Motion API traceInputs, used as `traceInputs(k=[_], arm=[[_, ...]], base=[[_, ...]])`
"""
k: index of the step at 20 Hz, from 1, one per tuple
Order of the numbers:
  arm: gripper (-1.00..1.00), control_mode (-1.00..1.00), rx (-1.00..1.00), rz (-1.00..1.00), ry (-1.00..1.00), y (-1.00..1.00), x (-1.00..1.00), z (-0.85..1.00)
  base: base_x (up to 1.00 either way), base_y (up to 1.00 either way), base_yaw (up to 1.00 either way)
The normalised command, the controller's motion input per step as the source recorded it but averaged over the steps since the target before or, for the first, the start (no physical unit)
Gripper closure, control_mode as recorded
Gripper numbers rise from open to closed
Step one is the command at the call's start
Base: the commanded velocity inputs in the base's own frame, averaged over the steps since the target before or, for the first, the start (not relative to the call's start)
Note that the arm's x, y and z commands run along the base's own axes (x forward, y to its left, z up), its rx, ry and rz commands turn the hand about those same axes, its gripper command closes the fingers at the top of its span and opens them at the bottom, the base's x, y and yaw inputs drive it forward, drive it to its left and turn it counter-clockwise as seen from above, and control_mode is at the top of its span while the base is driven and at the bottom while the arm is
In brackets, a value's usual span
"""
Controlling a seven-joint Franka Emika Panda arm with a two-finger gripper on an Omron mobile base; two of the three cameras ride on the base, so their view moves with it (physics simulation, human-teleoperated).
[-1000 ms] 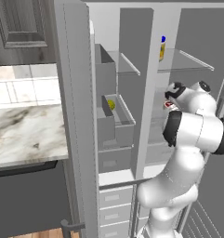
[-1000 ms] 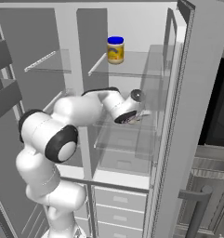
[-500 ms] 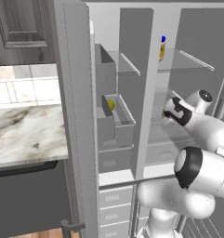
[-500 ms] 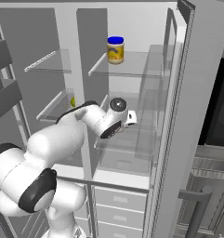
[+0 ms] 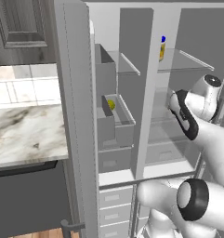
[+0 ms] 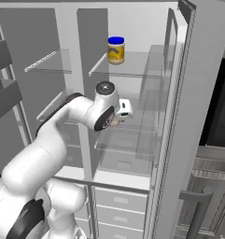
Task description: There's a steak in the fridge that needs to be moved to the freezer for freezing. Pick up the steak from the fridge, place it on any shelf in the freezer, and close the fridge and freezer doors when done.
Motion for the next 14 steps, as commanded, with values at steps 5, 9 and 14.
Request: traceInputs(k=[5, 9, 14], arm=[[1.0, -1.0, 0.03, 0.04, -0.03, 0.08, -0.77, 0.58], [1.0, -1.0, 0.06, 0.02, -0.3, 0.22, -0.75, 0.31], [1.0, -1.0, 0.02, 0.07, -0.33, 0.57, -0.62, 0.37]], base=[[0.0, 0.0, 0.0], [0.0, 0.0, 0.0], [0.0, 0.0, 0.0]])
